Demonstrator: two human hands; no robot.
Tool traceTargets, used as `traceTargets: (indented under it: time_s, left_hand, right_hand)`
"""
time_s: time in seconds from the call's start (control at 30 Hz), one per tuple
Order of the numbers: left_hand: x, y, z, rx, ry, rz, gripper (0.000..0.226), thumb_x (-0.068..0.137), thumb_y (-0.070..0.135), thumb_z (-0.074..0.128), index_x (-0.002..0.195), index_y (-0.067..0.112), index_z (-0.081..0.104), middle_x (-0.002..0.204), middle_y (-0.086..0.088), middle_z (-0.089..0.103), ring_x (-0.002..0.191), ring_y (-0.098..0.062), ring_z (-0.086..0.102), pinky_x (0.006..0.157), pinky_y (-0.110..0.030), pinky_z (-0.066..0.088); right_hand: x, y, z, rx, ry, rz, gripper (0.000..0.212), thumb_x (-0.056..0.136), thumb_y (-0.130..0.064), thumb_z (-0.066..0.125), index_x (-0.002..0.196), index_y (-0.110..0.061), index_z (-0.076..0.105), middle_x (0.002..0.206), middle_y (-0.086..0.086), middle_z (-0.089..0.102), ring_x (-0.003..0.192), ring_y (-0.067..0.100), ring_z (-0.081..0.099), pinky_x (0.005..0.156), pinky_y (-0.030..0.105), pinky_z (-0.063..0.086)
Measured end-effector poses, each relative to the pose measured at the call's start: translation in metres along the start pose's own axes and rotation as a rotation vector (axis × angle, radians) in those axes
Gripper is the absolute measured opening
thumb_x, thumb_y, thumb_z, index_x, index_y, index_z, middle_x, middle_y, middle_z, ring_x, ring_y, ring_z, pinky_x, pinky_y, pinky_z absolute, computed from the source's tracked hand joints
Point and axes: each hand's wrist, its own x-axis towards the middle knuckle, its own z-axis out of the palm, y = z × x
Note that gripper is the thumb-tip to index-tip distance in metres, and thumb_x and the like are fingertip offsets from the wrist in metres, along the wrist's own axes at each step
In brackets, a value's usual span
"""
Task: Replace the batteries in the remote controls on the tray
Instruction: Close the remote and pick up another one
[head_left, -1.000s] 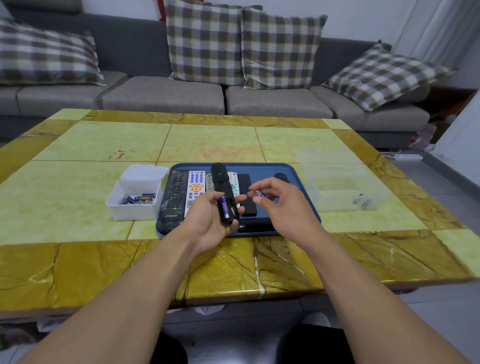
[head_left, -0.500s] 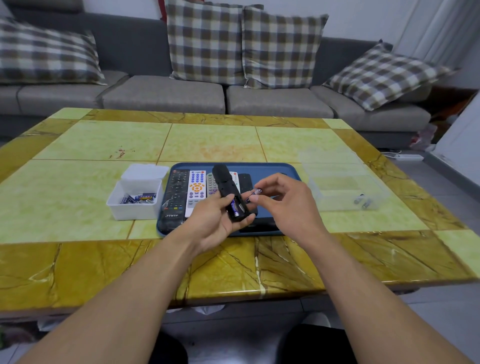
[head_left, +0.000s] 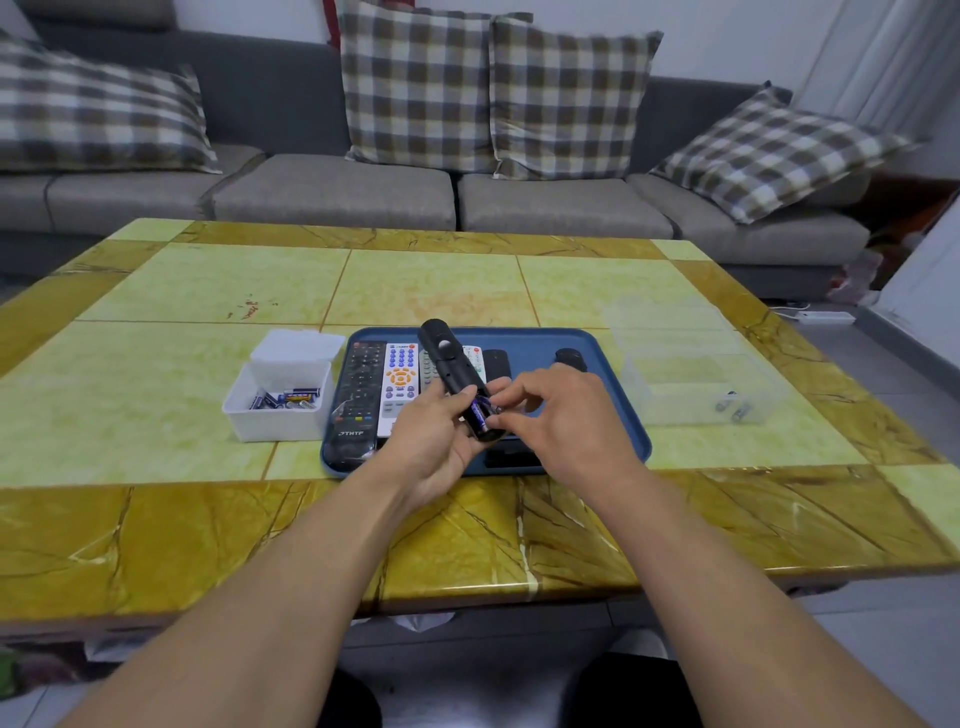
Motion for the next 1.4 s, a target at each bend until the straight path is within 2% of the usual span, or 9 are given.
traceTargets:
  time_s: [0.13, 0.2, 0.3, 0.4, 0.5, 0.63, 0.77, 0.97, 1.4]
  left_hand:
    - [-0.001, 0.003, -0.001, -0.021, 0.015, 0.042, 0.027, 0.106, 0.002, 0.038, 0.131, 0.003, 0.049, 0.122, -0.022, 0.068, 0.077, -0.024, 0.074, 0.062, -0.029, 0.058]
    - [-0.001, 0.005, -0.003, 0.003, 0.007, 0.052, 0.027, 0.106, 0.002, 0.038, 0.132, 0.003, 0.048, 0.124, -0.020, 0.068, 0.088, -0.030, 0.073, 0.065, -0.030, 0.059]
    - [-0.002, 0.005, -0.003, 0.073, -0.022, 0.072, 0.033, 0.107, 0.005, 0.038, 0.138, 0.004, 0.045, 0.124, -0.016, 0.070, 0.109, -0.032, 0.070, 0.078, -0.035, 0.061]
    - [-0.004, 0.006, 0.000, 0.108, -0.058, 0.084, 0.031, 0.107, 0.005, 0.037, 0.137, 0.007, 0.047, 0.121, -0.015, 0.072, 0.114, -0.031, 0.069, 0.088, -0.038, 0.058]
    - [-0.007, 0.006, 0.002, 0.146, -0.102, 0.080, 0.029, 0.107, 0.004, 0.037, 0.131, 0.013, 0.051, 0.122, -0.014, 0.071, 0.114, -0.028, 0.069, 0.088, -0.033, 0.057]
    - [-0.007, 0.003, 0.000, 0.200, -0.057, 0.108, 0.034, 0.103, -0.003, 0.043, 0.134, 0.008, 0.050, 0.123, -0.014, 0.071, 0.109, -0.026, 0.071, 0.082, -0.032, 0.060]
    - [-0.002, 0.008, -0.011, 0.169, 0.127, 0.157, 0.033, 0.100, -0.004, 0.051, 0.131, 0.008, 0.051, 0.121, -0.013, 0.072, 0.104, -0.027, 0.073, 0.089, -0.038, 0.057]
    - [-0.005, 0.007, -0.012, 0.182, 0.192, 0.171, 0.029, 0.095, 0.000, 0.062, 0.123, 0.007, 0.055, 0.117, -0.012, 0.073, 0.100, -0.026, 0.075, 0.085, -0.036, 0.061]
    - [0.006, 0.009, -0.021, 0.106, 0.257, 0.077, 0.016, 0.106, 0.011, 0.045, 0.118, 0.015, 0.054, 0.114, -0.011, 0.075, 0.105, -0.029, 0.072, 0.095, -0.046, 0.056]
  right_hand:
    - [0.003, -0.002, 0.001, -0.087, -0.059, -0.042, 0.018, 0.084, -0.031, 0.077, 0.102, -0.031, 0.079, 0.089, -0.009, 0.072, 0.079, 0.006, 0.050, 0.069, 0.023, 0.039]
    - [0.002, -0.004, 0.001, -0.037, -0.063, -0.019, 0.018, 0.083, -0.031, 0.079, 0.101, -0.029, 0.080, 0.084, -0.012, 0.069, 0.077, 0.001, 0.056, 0.066, 0.016, 0.043]
    - [-0.003, -0.006, 0.001, 0.182, -0.016, 0.183, 0.019, 0.074, -0.029, 0.087, 0.088, -0.025, 0.074, 0.076, -0.013, 0.069, 0.069, -0.012, 0.060, 0.057, 0.006, 0.042]
    - [-0.007, -0.007, 0.002, 0.520, -0.065, 0.407, 0.041, 0.073, -0.022, 0.088, 0.082, -0.014, 0.050, 0.078, -0.004, 0.075, 0.062, 0.005, 0.069, 0.053, 0.017, 0.046]
    - [-0.006, -0.007, 0.001, 0.665, -0.091, 0.543, 0.047, 0.072, -0.012, 0.087, 0.075, -0.018, 0.040, 0.069, 0.000, 0.069, 0.054, 0.012, 0.062, 0.052, 0.023, 0.044]
    - [-0.005, 0.000, 0.008, 0.558, -0.105, 0.472, 0.034, 0.074, -0.019, 0.087, 0.073, -0.015, 0.054, 0.071, 0.001, 0.072, 0.060, 0.012, 0.068, 0.051, 0.020, 0.045]
    - [0.001, 0.022, -0.004, 0.119, -0.074, 0.353, 0.020, 0.078, -0.037, 0.083, 0.092, -0.026, 0.073, 0.092, -0.010, 0.073, 0.086, 0.007, 0.068, 0.072, 0.021, 0.050]
    - [0.005, 0.037, -0.014, -0.271, -0.359, 0.288, 0.041, 0.085, -0.036, 0.078, 0.124, -0.027, 0.070, 0.134, -0.003, 0.062, 0.127, 0.018, 0.054, 0.097, 0.032, 0.045]
    - [0.021, 0.048, -0.006, -0.494, -0.447, 0.210, 0.043, 0.082, -0.045, 0.076, 0.123, -0.033, 0.069, 0.118, -0.007, 0.070, 0.110, 0.016, 0.061, 0.085, 0.036, 0.055]
